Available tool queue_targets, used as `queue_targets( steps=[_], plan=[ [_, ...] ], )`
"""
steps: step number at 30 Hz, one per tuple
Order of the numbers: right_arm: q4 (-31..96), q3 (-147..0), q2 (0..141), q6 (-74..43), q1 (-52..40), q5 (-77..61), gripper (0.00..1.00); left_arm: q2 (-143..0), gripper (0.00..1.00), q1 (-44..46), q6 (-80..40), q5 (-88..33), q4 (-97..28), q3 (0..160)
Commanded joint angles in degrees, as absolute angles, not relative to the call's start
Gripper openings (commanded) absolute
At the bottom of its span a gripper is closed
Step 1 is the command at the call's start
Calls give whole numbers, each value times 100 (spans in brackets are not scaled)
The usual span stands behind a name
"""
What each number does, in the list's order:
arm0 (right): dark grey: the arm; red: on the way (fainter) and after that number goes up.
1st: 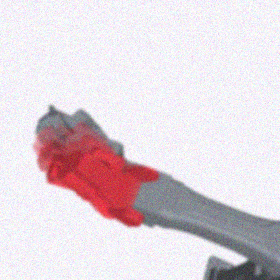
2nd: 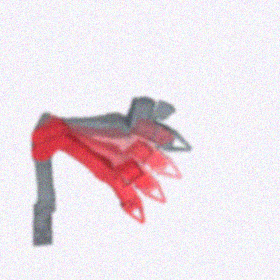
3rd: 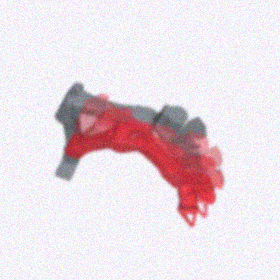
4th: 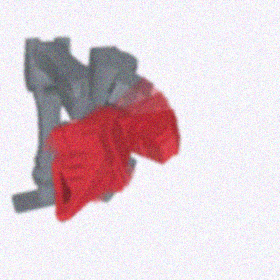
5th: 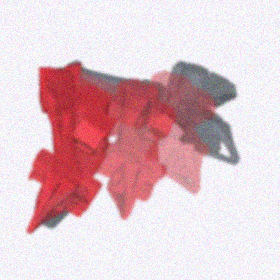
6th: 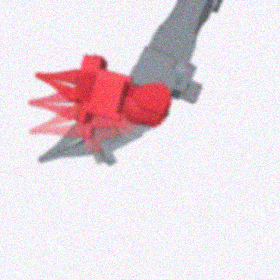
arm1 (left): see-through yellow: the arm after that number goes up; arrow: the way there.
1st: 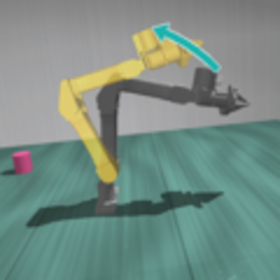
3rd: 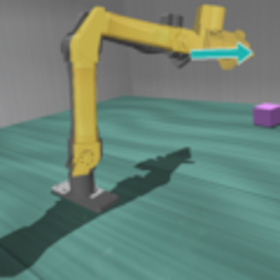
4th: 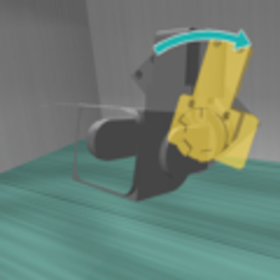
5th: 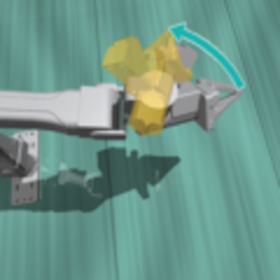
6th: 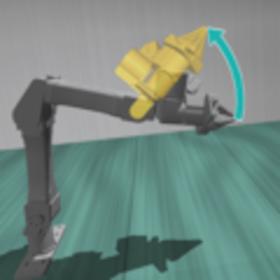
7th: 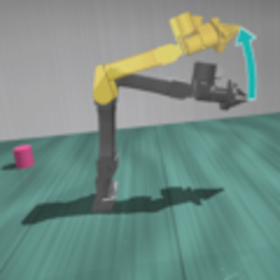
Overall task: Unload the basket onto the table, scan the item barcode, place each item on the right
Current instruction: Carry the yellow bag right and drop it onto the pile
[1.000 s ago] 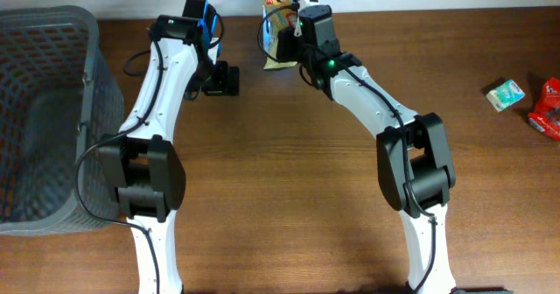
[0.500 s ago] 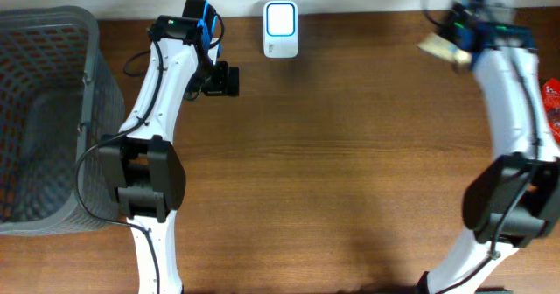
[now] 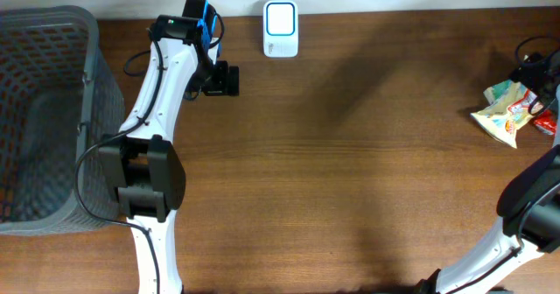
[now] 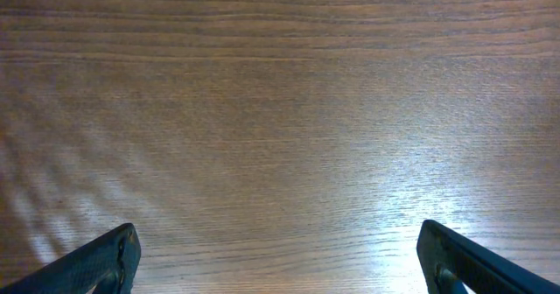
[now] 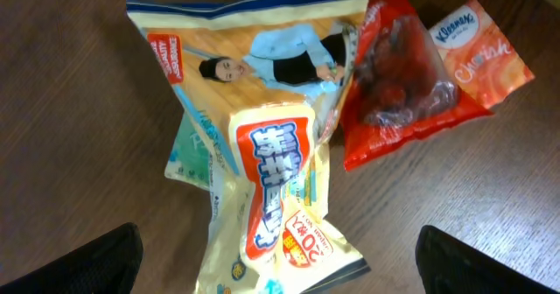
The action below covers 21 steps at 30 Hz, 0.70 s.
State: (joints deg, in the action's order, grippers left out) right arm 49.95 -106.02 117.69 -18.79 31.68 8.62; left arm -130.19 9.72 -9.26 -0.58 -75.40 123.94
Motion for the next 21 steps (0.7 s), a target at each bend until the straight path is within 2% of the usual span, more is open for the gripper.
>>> queue_targets(
  steps=[1,7,10,15,21],
  plan=[
    [5286,-10608,10451,-2211,3157,805,99,-13041,99,963,-976,-19,-7529,12379],
    [6855,-10606,8261,-2209,3092,-272,99,-13041,99,963,-976,-16,-7529,12379],
    [8003,-10451,7413,-1868,2683,-499,99,-13041,99,963,-976,-19,-7529,12379],
    [7529,-8372,5002,-1741,1717,-523,99,-13041,99,963,-976,-19,-7529,12379],
    [8178,-7253,3605,-1739,1678,-600,99,-13041,99,963,-976,-19,-7529,12379]
  ],
)
